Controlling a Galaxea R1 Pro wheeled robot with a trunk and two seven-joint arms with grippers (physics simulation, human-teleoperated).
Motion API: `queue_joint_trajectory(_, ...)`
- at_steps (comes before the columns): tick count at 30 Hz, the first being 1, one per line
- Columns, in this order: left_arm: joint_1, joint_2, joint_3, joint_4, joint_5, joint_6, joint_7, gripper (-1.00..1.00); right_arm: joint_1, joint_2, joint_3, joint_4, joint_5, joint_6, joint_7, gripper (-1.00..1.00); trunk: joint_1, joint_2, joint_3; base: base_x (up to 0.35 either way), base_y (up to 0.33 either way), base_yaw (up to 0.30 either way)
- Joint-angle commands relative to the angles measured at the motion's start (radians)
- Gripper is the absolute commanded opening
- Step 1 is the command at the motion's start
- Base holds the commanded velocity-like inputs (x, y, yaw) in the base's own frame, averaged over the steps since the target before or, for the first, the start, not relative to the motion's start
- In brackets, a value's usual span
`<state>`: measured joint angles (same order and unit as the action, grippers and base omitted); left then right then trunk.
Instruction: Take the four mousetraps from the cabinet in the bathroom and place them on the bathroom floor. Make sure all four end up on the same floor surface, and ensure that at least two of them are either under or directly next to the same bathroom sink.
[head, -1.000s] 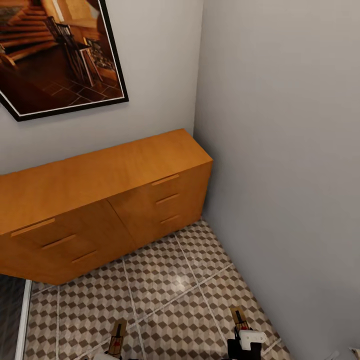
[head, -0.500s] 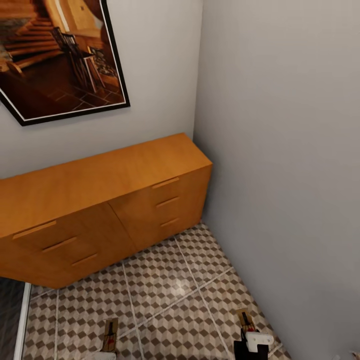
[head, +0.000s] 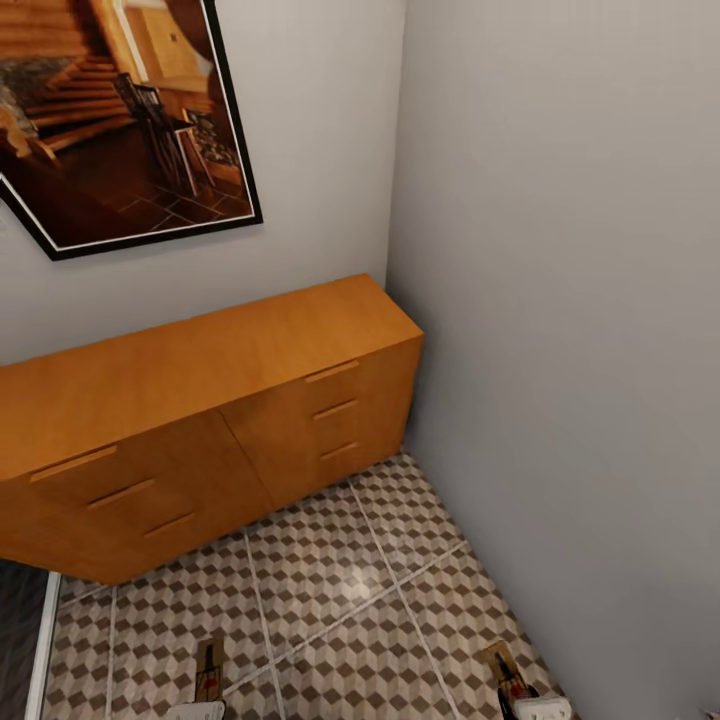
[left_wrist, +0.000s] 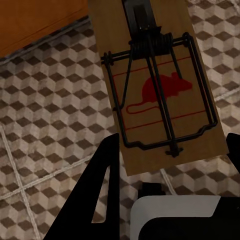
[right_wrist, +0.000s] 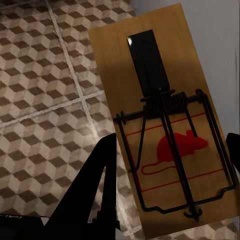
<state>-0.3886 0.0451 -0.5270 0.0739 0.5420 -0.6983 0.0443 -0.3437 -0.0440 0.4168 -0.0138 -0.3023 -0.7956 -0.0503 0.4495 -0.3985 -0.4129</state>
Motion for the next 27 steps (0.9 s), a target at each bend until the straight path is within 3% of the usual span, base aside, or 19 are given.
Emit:
queue_joint_trajectory(1, -0.001, -0.001, -0.008, 0.003, -0.001, -0.004, 0.006, -1.00, 0.000, 0.000, 0.010, 0.000, -0.004, -0.003, -0.012, -1.00, 0.001, -0.002, 0.000, 0.000, 0.000, 0.000)
queue_joint_trajectory(9, -0.001, -0.001, -0.008, 0.004, -0.001, -0.004, 0.006, -1.00, 0.002, 0.013, 0.008, 0.000, -0.005, -0.037, -0.072, -1.00, 0.001, -0.002, 0.011, 0.000, 0.000, 0.000)
queue_joint_trajectory(27, -0.001, -0.007, -0.008, 0.004, -0.002, -0.004, 0.005, -1.00, 0.002, 0.015, 0.008, 0.000, -0.006, -0.048, -0.079, -1.00, 0.001, -0.002, 0.037, 0.000, 0.000, 0.000)
